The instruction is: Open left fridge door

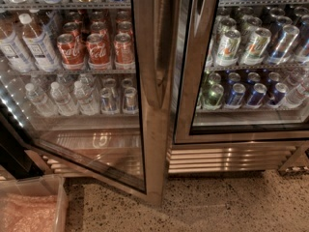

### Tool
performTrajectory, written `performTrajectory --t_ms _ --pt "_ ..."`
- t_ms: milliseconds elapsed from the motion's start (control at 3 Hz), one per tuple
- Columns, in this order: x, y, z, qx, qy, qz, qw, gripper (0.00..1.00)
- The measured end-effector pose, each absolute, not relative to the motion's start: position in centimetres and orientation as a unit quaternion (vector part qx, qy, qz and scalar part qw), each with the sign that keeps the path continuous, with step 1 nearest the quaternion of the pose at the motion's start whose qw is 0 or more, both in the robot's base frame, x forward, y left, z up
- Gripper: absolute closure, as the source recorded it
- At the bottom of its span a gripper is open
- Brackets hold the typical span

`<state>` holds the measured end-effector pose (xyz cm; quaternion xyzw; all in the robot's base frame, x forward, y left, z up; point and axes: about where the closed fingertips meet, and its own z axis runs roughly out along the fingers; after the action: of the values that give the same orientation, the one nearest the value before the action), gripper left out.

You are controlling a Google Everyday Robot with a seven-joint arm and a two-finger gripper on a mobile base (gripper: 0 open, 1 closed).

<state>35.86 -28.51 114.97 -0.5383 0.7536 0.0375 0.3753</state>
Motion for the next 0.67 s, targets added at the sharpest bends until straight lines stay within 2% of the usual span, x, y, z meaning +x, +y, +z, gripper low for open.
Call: performTrajectory --t_ms 333,667 --pt "36.37 -28.40 115.67 -0.534 0.750 0.028 0.389 0.82" --pt "36.69 -28.32 116.20 -0.530 0.748 0.020 0.399 0.58"
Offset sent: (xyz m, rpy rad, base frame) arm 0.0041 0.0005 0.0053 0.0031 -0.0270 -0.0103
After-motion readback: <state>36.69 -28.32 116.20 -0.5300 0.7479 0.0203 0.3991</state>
